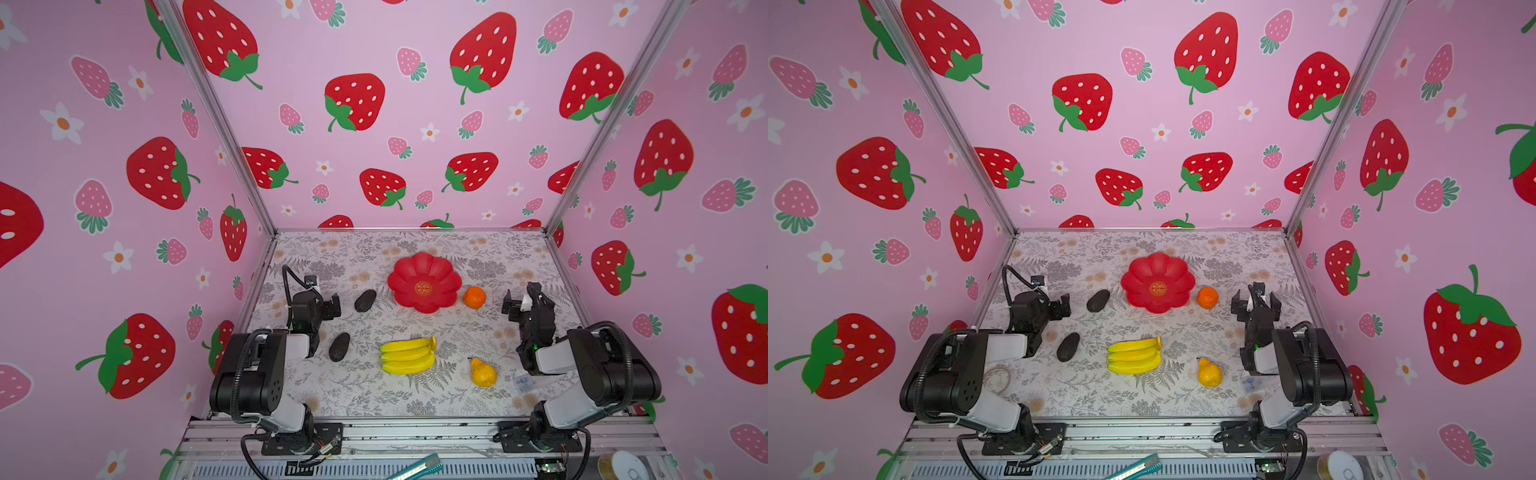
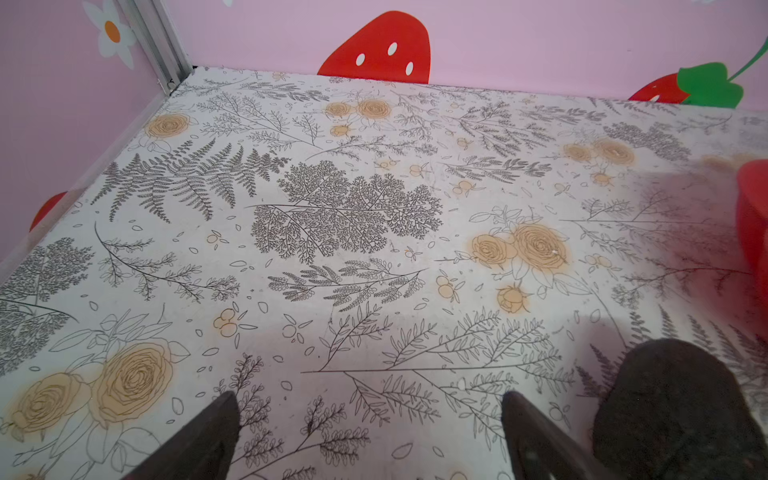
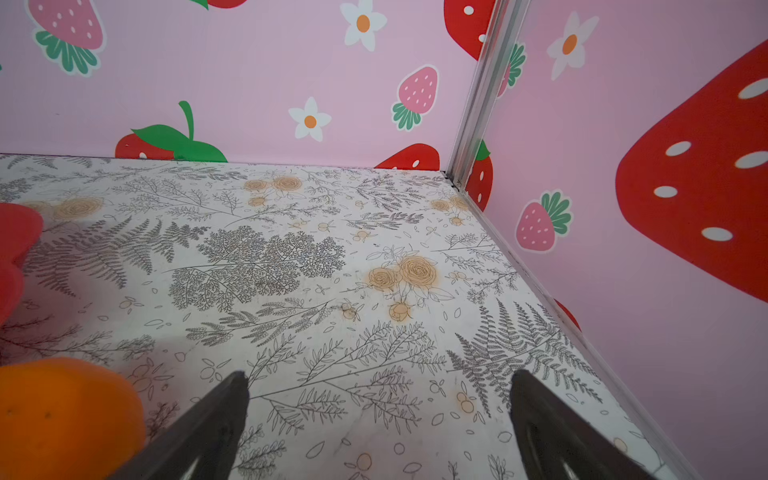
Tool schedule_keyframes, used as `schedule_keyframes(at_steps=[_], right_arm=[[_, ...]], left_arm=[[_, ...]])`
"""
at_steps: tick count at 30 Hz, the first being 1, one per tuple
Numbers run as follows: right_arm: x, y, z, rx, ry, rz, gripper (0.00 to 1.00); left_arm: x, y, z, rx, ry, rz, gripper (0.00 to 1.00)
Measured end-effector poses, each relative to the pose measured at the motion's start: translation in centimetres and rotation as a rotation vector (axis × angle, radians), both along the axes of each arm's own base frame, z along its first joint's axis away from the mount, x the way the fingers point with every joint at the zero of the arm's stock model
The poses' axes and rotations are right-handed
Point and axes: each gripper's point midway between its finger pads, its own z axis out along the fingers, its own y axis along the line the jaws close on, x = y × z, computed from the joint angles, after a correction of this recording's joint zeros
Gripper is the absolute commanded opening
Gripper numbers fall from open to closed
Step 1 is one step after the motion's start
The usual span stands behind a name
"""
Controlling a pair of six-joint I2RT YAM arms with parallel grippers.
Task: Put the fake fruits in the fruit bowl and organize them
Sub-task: 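Reach right gripper to banana bunch stem and grasp it while left gripper approaches avocados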
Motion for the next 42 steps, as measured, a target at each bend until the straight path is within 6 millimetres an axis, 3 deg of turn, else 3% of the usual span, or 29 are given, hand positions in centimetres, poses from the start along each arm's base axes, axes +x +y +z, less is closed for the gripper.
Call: schedule_keyframes(at_steps=[17,19,22,24,27,29,32,34,37,42], right_arm=[[-0.7,0.4,0.6,-0.004,-0.032,0.013,0.99],[-2.2,0.9,1.1,-0.017,-0.048,0.025,0.99],[-3.3,2.1,4.0,-0.005,-0.099,0.053,0.96],[-3.8,3.4,7.3,0.029,-0.161,0.091,0.98],[-5.8,6.6,11.8,0.093,-0.24,0.201,0.99],[-7.6,9.1,13.2,0.148,-0.238,0.311,0.99],[-10.2,12.6,13.5,0.242,-0.176,0.479,0.99],[-11.9,14.9,12.8,0.3,-0.114,0.579,0.99],[-14.5,18.6,10.7,0.356,-0.001,0.727,0.99],[-18.3,24.4,5.4,0.295,0.225,0.897,0.99]], left_arm=[[-0.2,-0.1,0.2,0.003,0.005,0.002,0.99],[-0.7,0.1,0.9,0.01,0.013,0.023,0.99],[-1.3,0.0,4.6,0.024,-0.03,0.078,0.99],[-1.4,-1.3,7.8,0.033,-0.076,0.091,0.99],[-1.9,-5.1,12.7,0.015,-0.126,0.051,0.99],[-2.7,-8.2,15.3,-0.037,-0.115,-0.019,0.99],[-4.9,-12.1,17.6,-0.121,-0.055,-0.132,0.99],[-7.1,-14.3,17.6,-0.156,0.006,-0.21,0.99],[-11.3,-17.0,15.3,-0.162,0.145,-0.331,0.99],[-15.8,-17.3,11.6,-0.134,0.317,-0.389,0.99]])
